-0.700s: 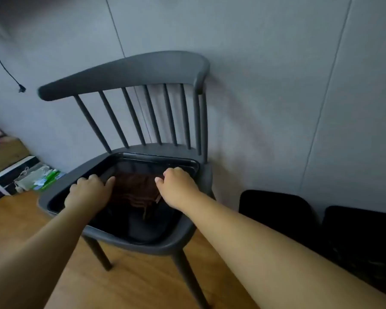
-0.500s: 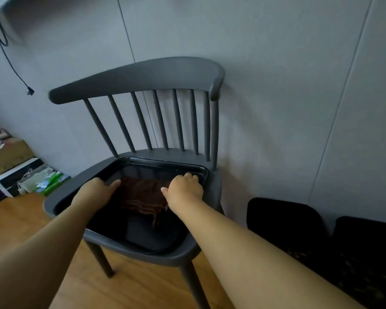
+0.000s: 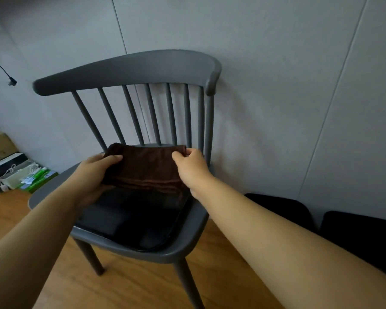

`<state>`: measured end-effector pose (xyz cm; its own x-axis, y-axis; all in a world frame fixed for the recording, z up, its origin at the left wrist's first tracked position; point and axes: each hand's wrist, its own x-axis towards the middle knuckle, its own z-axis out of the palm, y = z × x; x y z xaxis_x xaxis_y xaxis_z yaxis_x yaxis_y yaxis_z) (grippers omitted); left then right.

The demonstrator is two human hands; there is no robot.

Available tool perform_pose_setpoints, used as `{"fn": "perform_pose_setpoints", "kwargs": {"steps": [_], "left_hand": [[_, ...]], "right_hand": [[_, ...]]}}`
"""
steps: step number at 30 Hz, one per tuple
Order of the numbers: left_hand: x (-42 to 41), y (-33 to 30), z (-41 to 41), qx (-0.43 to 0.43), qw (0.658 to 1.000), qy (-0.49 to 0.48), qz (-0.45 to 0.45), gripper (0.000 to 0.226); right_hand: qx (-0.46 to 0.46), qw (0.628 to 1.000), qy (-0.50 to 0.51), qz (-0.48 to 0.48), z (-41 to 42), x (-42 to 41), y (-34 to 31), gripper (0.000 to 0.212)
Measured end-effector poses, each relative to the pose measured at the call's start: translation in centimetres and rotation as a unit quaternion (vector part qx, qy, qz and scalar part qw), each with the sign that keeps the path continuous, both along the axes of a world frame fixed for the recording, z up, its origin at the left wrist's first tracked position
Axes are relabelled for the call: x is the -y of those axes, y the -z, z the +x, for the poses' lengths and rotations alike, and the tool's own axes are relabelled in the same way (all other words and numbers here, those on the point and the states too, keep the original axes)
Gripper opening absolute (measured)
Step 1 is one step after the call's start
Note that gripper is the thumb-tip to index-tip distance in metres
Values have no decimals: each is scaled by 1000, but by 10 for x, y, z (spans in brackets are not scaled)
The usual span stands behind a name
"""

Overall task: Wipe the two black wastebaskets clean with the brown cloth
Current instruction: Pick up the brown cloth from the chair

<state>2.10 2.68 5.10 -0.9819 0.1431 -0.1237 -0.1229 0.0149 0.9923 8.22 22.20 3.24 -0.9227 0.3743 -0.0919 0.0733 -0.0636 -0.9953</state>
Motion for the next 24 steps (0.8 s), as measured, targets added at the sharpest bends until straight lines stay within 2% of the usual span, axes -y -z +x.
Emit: {"fn": "perform_pose_setpoints", "kwargs": {"steps": [3, 5, 7, 9, 12, 15, 17, 20, 22, 24], "left_hand": [[-25, -14, 37, 41, 990, 65, 121, 19], [-47, -20, 62, 46, 981, 107, 157, 26], [-73, -22, 86, 45, 972, 138, 184, 30], [-102, -21, 111, 32, 969, 157, 191, 27], [-152, -9, 143, 0, 966, 179, 188, 23], [-203, 16, 161, -1, 965, 197, 174, 23], [-232, 39, 165, 9, 968, 208, 141, 20], [-267, 85, 167, -32, 972, 234, -19, 22], [-285, 112, 171, -53, 963, 238, -114, 28], [-296, 125, 184, -67, 962, 221, -142, 40]], "right_hand": [[8, 990, -31, -138, 21, -32, -10, 49], [-19, 983, -52, -177, 45, -58, -17, 48], [-52, 984, -47, -162, 72, -87, -17, 36], [-79, 991, -10, -103, 102, -114, -13, 33], [-73, 996, 48, -19, 146, -153, 1, 46], [-14, 994, 103, -36, 187, -186, 17, 53], [15, 991, 101, -90, 212, -199, 26, 56], [5, 987, 101, -126, 240, -209, 42, 46], [13, 987, 143, -74, 250, -212, 55, 34], [30, 984, 172, 14, 256, -214, 68, 30]]}}
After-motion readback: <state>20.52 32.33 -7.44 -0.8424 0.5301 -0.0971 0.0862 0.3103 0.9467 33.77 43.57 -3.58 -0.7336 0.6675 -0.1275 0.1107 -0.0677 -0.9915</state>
